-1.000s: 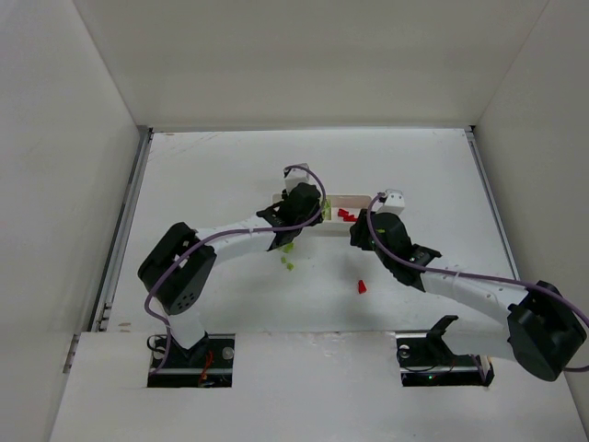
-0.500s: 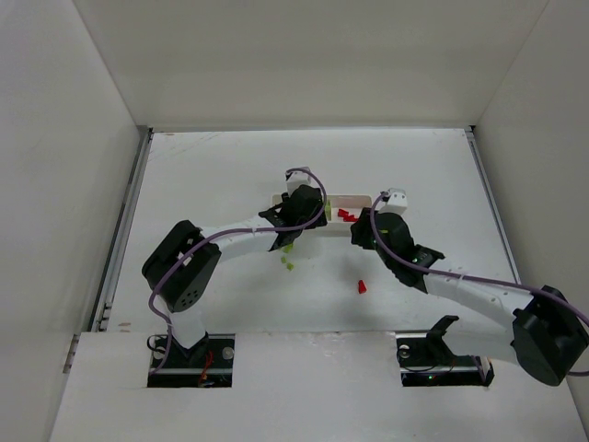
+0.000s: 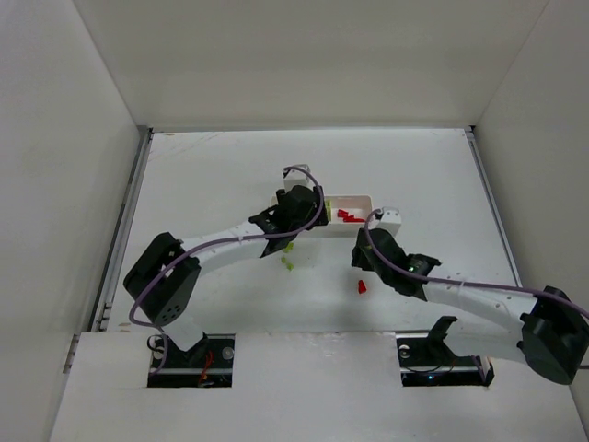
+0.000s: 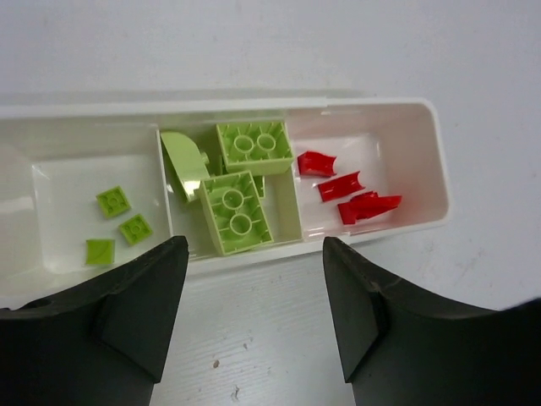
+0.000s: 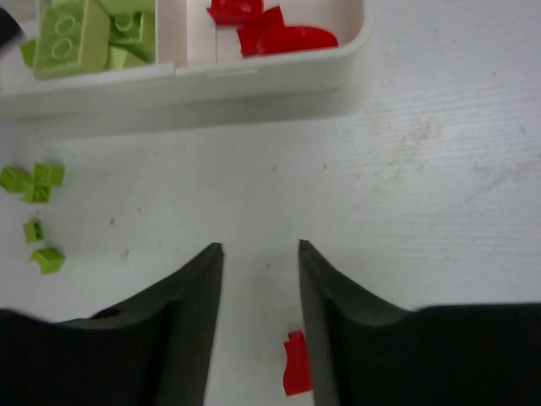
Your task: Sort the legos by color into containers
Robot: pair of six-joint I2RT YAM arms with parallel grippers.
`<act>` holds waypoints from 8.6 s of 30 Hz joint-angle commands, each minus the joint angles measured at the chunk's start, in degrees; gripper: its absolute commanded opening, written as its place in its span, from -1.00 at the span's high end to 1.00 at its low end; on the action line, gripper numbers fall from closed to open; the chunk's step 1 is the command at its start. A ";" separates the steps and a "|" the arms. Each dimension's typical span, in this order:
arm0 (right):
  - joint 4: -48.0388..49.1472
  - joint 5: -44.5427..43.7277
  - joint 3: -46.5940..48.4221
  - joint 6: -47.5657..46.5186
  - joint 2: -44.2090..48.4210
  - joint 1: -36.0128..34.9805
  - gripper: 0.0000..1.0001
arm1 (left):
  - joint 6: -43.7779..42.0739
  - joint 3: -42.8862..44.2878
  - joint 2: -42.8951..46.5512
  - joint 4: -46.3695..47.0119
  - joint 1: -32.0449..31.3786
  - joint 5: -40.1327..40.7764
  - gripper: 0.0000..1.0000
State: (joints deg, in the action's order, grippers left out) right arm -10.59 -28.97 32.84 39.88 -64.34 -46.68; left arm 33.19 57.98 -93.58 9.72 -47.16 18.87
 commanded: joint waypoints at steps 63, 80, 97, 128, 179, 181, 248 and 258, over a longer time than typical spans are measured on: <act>15.68 6.83 18.76 -10.26 -16.01 12.54 -0.20 | -0.05 -20.10 11.32 -0.14 -1.22 10.92 0.12; 21.58 7.00 13.30 -9.64 -17.93 6.03 -0.06 | 0.12 -16.67 2.44 1.10 1.24 10.22 0.34; 21.14 8.14 14.27 -10.00 -20.66 5.85 -0.06 | 1.44 -18.86 3.14 4.00 0.44 8.11 0.48; 22.37 17.02 16.20 -16.58 -19.77 -1.61 0.29 | -4.80 -3.05 2.80 3.29 6.95 7.23 0.50; 10.15 19.74 35.27 -11.84 -46.23 -8.74 0.22 | 5.75 -36.18 44.53 -8.39 16.18 3.36 0.12; 9.97 19.57 35.36 -12.10 -46.32 -8.82 0.33 | 5.75 -36.44 44.98 -9.27 15.65 3.36 0.12; 25.09 11.13 16.20 -9.82 -22.15 3.57 0.07 | 0.21 -24.40 15.28 1.18 -9.40 7.05 0.30; 25.18 11.39 15.50 -9.73 -21.00 4.27 0.07 | -1.55 -23.87 12.02 3.99 -9.14 7.41 0.36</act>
State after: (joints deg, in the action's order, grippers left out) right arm 11.18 -17.96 48.49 29.78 -86.85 -42.72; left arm 33.08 31.68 -81.23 10.81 -56.58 24.97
